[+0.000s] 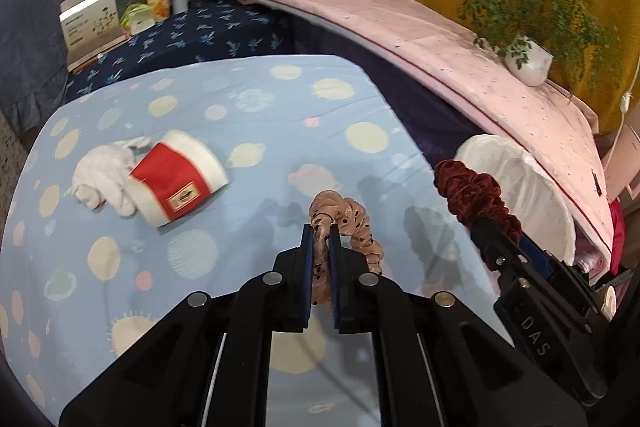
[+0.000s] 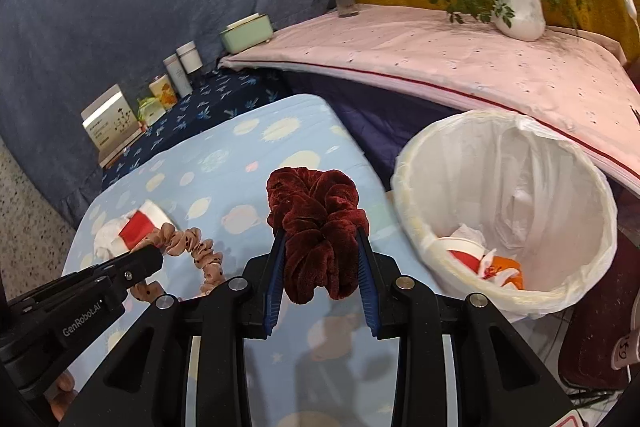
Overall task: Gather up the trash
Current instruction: 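Carry both scrunchies over the white bin, then open both tools to drop the scrunchies into the bin, then move both open tools from the bin back over the glove and cup, then grasp the white glove with the left tool while the right tool grasps the red-white paper cup, then carry the glove and paper cup over the white bin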
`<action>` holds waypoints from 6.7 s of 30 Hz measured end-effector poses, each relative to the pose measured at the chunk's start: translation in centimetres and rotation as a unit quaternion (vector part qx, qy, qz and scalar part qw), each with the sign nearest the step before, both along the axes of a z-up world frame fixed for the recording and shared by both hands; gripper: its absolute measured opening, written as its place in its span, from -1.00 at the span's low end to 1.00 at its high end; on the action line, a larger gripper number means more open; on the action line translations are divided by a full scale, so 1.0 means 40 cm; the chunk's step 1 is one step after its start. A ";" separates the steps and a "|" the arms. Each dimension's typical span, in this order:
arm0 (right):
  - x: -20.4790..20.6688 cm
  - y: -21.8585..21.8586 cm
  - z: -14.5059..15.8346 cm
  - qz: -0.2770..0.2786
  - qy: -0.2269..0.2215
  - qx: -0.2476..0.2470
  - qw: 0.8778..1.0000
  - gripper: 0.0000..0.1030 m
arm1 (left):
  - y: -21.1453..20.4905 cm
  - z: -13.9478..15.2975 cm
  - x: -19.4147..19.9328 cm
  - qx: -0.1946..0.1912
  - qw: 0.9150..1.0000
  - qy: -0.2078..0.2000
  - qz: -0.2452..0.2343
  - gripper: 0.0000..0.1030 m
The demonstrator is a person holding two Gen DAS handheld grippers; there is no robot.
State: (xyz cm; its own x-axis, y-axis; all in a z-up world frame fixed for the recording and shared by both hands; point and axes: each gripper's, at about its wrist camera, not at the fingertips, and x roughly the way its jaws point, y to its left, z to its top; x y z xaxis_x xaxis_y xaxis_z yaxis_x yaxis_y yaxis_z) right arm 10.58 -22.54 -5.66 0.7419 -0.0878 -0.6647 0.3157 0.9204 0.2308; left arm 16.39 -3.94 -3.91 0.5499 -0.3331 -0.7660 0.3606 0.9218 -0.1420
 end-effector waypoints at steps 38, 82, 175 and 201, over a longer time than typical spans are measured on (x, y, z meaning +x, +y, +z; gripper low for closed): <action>-0.177 -0.396 -0.052 -0.150 -0.008 0.030 0.988 -0.39 | -0.500 0.014 -0.054 0.009 0.988 -0.002 -0.154 -0.21; -0.082 -0.217 0.005 -0.093 -0.016 -0.008 0.995 0.03 | -0.248 0.004 0.001 -0.002 0.998 0.006 -0.059 0.00; 0.369 0.450 -0.158 0.139 0.059 0.153 0.977 0.36 | 0.500 -0.197 0.368 -0.071 0.989 0.099 0.086 -0.72; 0.180 0.350 -0.084 0.125 0.039 0.129 0.983 -0.45 | 0.402 -0.151 0.106 -0.057 0.994 0.085 0.046 -0.84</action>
State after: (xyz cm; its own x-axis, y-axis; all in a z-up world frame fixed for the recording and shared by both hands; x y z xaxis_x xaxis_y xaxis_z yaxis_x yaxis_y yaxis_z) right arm 17.79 -8.55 -9.03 0.6642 0.2699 -0.6971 0.1127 0.8857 0.4503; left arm 20.62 12.16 -9.93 0.4477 -0.3778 -0.8104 0.2370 0.9241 -0.2999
